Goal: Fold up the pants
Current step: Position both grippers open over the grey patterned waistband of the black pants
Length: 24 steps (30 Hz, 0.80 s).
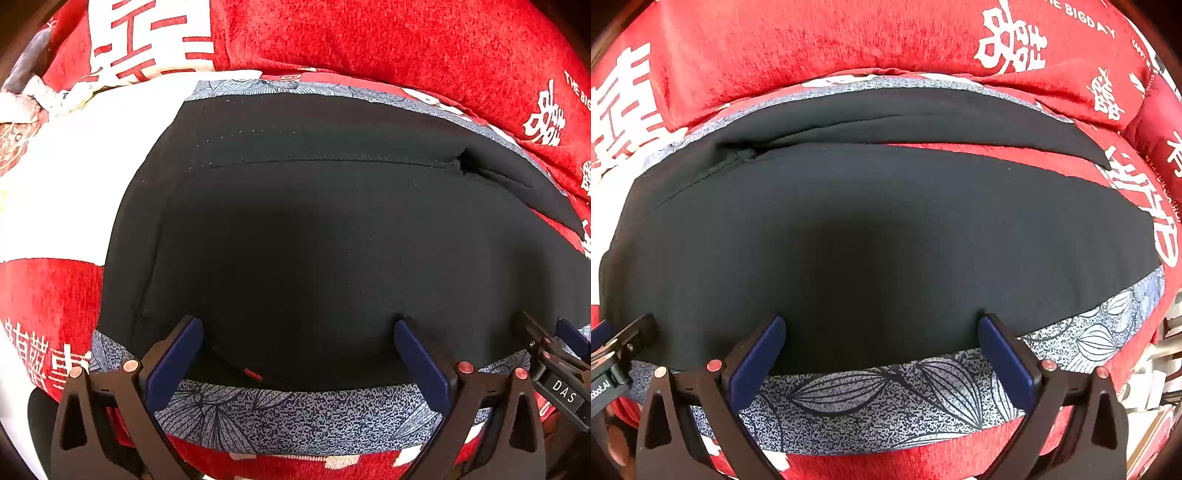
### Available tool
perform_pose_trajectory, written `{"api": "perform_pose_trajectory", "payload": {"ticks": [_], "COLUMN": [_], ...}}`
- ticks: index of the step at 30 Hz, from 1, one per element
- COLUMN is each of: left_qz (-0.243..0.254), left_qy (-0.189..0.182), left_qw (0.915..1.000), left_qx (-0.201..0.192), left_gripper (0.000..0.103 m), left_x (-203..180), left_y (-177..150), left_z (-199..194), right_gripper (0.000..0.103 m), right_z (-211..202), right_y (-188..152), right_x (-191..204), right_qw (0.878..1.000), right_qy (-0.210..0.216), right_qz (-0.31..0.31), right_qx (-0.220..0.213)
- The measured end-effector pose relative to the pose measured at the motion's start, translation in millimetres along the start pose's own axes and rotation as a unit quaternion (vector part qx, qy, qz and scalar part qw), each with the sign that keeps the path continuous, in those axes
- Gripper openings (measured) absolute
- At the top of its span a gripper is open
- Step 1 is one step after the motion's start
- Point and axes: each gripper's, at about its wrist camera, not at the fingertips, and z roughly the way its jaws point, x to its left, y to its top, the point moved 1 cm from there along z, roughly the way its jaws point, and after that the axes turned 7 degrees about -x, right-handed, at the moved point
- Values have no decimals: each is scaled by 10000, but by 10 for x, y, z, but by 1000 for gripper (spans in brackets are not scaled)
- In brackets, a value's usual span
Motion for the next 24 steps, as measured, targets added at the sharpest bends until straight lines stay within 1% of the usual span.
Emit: {"api": "perform_pose_trajectory", "payload": {"ticks": [6, 13, 18, 24], "left_qz": [68, -79, -25, 15], "left_qy": [34, 55, 54, 34], "left_qw": [9999, 9996, 9999, 10000], "left_qx": [-75, -274, -137, 0], "left_gripper": [103, 103, 103, 103], "left_x": [27, 19, 9, -1], "left_y": [-2, -30, 24, 107], "left_z": [-22, -90, -92, -47], "right_gripper": [103, 103, 103, 103], "right_z": [4, 13, 57, 6], "right_y": [5, 10, 16, -7], "right_x": [8, 19, -40, -3], "right_qw": [10000, 10000, 10000, 10000], "right_qy": [-11, -25, -26, -22], "right_qz": [-13, -1, 4, 11], "right_qx": [-30, -10, -26, -47]}}
